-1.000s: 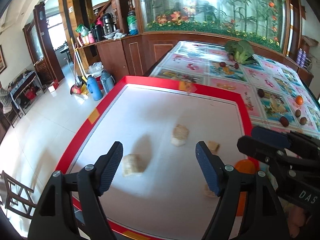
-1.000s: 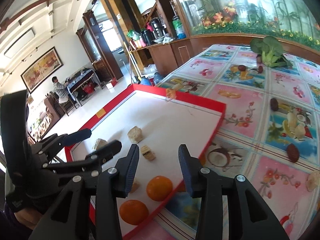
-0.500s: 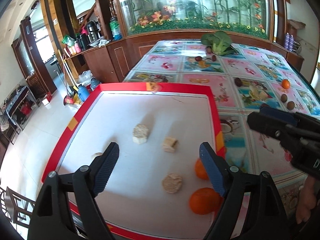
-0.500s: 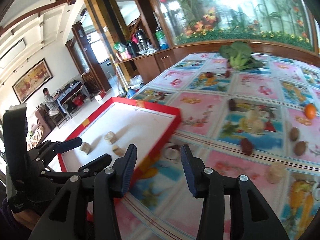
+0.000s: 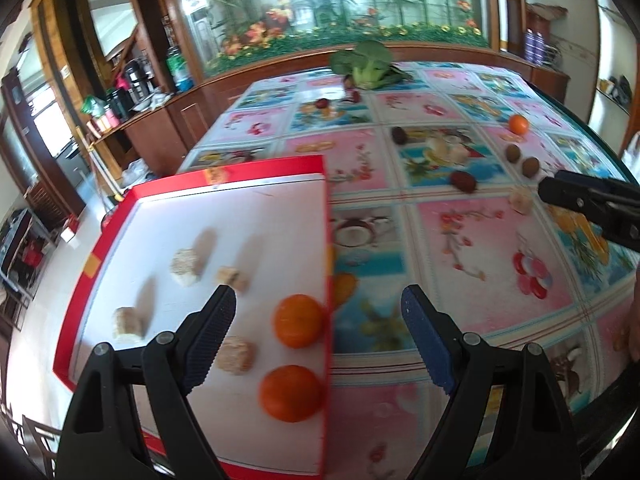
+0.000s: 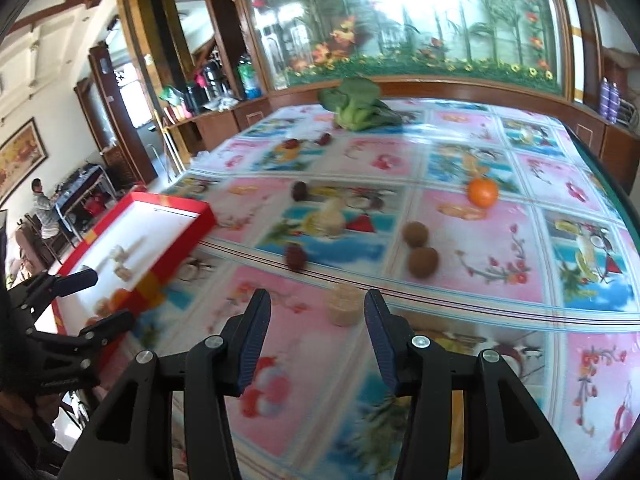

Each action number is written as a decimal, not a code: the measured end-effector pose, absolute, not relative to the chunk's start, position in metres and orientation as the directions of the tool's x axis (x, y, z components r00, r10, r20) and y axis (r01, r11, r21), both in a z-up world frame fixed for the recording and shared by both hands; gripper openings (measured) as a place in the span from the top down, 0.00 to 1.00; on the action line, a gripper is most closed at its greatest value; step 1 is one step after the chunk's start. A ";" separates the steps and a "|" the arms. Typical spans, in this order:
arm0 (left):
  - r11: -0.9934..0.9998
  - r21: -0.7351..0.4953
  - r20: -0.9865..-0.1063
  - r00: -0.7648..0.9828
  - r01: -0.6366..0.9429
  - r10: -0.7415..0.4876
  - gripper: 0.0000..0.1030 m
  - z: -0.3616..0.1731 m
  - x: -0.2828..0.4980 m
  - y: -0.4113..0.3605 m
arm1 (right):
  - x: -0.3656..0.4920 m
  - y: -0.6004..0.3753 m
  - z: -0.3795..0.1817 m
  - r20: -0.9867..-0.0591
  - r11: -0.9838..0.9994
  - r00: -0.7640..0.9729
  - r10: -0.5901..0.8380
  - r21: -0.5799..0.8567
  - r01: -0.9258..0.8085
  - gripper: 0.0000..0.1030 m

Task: Organize fruits
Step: 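Move both open grippers back toward the table, then grasp a round beige cake with the right gripper while the left grasps a red date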

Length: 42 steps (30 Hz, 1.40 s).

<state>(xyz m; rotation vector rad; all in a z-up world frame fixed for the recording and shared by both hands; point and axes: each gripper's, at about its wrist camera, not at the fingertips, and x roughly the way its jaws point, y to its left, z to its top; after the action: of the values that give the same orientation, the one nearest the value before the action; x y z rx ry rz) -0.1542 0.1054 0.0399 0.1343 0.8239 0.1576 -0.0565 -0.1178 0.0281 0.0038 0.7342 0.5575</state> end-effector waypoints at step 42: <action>1.000 0.008 -0.815 0.579 -0.003 0.008 0.34 0.010 -0.011 0.025 | -0.016 -0.134 0.005 -0.751 0.926 0.563 0.345 0.176 -0.333 0.74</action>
<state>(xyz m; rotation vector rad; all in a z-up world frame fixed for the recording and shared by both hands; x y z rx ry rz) -0.0108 0.0251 0.0103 0.0065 0.9530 0.0065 -0.0159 -0.1337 0.0047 0.0148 0.8878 0.3988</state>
